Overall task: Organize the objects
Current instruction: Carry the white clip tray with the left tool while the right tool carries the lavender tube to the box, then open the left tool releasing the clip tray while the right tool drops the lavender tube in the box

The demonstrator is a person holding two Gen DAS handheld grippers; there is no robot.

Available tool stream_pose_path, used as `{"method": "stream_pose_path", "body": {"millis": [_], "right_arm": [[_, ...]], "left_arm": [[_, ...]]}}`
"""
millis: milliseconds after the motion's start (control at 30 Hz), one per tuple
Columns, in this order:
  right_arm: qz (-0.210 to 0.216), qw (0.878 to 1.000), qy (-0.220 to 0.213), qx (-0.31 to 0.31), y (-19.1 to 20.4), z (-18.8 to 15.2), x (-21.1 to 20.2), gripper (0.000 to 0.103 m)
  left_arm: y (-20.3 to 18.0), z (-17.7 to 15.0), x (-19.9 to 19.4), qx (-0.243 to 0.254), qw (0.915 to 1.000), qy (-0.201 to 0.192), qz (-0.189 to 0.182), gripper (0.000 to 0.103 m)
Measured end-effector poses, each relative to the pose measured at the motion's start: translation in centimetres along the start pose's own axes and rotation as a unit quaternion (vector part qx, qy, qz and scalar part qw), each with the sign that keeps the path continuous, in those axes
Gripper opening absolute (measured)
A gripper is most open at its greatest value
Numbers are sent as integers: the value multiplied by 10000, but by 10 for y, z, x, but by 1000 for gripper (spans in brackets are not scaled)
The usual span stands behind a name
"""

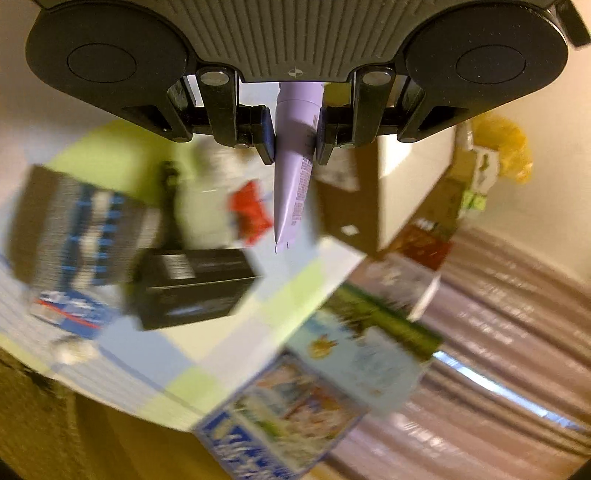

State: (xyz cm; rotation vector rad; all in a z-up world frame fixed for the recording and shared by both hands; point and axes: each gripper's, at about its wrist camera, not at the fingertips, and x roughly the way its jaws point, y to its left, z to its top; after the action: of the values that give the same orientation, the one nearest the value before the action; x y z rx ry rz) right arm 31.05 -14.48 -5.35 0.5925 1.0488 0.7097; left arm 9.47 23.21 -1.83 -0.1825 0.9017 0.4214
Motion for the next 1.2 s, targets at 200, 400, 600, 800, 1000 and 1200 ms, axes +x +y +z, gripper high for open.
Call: {"method": "stream_pose_path", "body": {"millis": [200,400,600,800,1000,1200], "right_arm": [[470,9974,257,-475,66,2,43,20],[456,9923,572,-1003,115,7,98,20],[-156,9825,1017,-1554,141,7,163,20],[-1079,9576,1401,-2272,149,-7,214,20],[-1912,9149,1532,-3209,159,-28,237,20],[-2424,8791,1444,-3843,165,-41,257,20]], "left_arm": [[17,37,5,167,9991,-365,-159,23],[33,70,33,171,9988,-429,-169,23],[41,91,74,258,9995,-149,-139,24],[40,90,116,496,9983,278,-144,24],[39,81,146,626,9962,577,-165,24],[42,79,160,699,9948,727,-145,24]]}}
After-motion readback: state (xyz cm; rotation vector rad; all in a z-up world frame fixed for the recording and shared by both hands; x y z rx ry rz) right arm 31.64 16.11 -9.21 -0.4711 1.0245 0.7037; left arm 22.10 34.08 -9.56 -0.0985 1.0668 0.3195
